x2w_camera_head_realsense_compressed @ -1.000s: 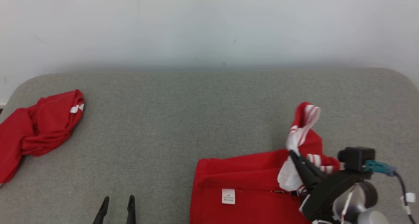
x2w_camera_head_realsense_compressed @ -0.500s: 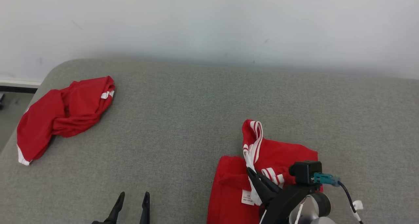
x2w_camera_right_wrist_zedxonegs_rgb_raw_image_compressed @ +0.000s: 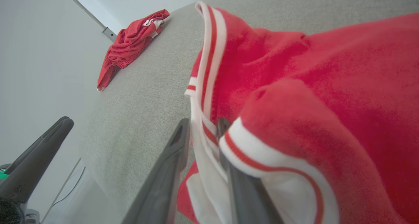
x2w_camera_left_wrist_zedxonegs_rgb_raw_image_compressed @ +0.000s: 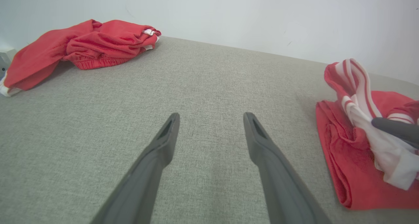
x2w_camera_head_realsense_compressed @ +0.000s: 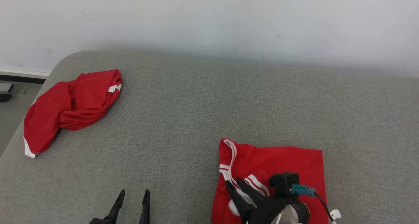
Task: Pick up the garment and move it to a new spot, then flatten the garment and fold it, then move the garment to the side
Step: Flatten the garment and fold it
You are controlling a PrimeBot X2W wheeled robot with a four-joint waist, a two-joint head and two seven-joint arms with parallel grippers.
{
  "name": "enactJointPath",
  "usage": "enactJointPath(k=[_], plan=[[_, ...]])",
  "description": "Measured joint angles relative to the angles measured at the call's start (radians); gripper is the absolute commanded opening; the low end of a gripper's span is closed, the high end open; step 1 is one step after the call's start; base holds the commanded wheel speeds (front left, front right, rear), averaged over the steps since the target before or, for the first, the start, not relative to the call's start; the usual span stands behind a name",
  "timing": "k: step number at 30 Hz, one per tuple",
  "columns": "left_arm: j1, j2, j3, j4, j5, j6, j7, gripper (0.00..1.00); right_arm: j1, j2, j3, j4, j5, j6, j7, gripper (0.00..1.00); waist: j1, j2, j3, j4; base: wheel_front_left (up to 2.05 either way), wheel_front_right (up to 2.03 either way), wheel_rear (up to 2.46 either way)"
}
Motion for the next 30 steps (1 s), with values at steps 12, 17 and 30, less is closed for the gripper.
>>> enactJointPath(k=[12, 17, 30], plan=[[0.020, 0.000, 0.057, -0.006, 0.028, 0.000, 0.000, 1.00, -0.046, -0.010, -0.090, -0.143, -0.084, 0.000, -0.143, 1.00, 0.0000, 0.0000, -0.030, -0.041, 0.00, 0.00, 0.00], [0.029, 0.000, 0.074, -0.014, 0.031, 0.000, 0.000, 1.00, -0.002, -0.057, -0.213, -0.209, -0.139, 0.000, -0.164, 1.00, 0.0000, 0.0000, -0.042, -0.055, 0.00, 0.00, 0.00], [0.048, 0.000, 0.099, -0.029, 0.040, 0.000, 0.000, 1.00, 0.144, -0.085, -0.408, -0.198, -0.277, 0.000, -0.283, 1.00, 0.0000, 0.0000, -0.052, -0.065, 0.00, 0.00, 0.00]])
